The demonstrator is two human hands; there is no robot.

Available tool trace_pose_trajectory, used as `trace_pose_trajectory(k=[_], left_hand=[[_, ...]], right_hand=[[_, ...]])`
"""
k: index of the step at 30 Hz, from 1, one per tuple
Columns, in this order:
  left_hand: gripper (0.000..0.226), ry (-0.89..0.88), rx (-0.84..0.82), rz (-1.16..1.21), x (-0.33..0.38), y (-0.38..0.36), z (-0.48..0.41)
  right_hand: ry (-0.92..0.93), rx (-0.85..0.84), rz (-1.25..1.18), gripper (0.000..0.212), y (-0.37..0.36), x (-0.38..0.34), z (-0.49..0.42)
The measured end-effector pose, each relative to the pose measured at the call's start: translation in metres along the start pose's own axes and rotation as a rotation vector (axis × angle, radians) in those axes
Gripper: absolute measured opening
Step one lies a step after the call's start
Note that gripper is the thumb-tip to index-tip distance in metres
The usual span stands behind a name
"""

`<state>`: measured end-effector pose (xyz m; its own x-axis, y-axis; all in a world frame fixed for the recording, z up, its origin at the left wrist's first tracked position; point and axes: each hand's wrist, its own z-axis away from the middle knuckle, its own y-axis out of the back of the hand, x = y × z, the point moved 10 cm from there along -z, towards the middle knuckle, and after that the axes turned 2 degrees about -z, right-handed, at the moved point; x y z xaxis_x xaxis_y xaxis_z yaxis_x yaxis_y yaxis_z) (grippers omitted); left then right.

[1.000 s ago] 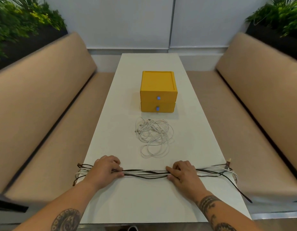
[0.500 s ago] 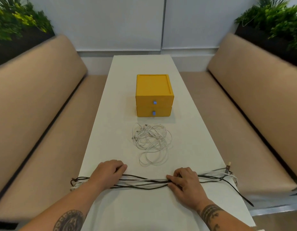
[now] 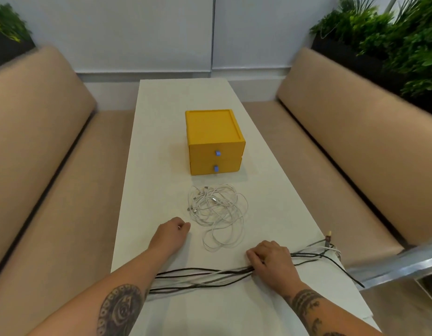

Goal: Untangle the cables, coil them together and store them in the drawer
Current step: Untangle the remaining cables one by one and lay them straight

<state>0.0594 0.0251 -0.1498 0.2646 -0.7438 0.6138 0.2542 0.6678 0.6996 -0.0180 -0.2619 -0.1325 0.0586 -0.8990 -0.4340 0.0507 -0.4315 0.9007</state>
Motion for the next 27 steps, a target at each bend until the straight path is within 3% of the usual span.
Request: trace_pose_trajectory(k=[6,9,14,17,20,23,27], left_hand=[[0.022,0.035,0.095,0.189,0.003,0.016,-0.012],[0.028,0.013,0.099,0.244,0.019,0.017,-0.020],[0.024,0.044,0.149,0.169,0.026,0.011,-0.030],[0.024,0.075,0.163,0.181,0.023,0.011,-0.033],[0.022,0.103,0.187,0.251,0.024,0.018,-0.039],[0.024,0.125,0.208,0.348,0.023,0.029,-0.041],[0.022,0.089,0.215,0.379,0.033,0.042,-0.041]], right_hand=[[0.039,0.121,-0.108,0.042,0.022,-0.045,-0.039],[0.140,0.182,-0.144,0.031,0.035,-0.073,-0.062],[0.222,-0.048,0.034,0.045,0.013,-0.105,-0.105],[0.205,-0.170,0.203,0.028,-0.009,-0.106,-0.122],[0.067,-0.124,0.000,0.025,0.006,-0.097,-0.141],[-0.110,0.037,-0.287,0.024,0.047,-0.088,-0.159],[-0.154,0.211,-0.560,0.028,0.106,-0.100,-0.169]])
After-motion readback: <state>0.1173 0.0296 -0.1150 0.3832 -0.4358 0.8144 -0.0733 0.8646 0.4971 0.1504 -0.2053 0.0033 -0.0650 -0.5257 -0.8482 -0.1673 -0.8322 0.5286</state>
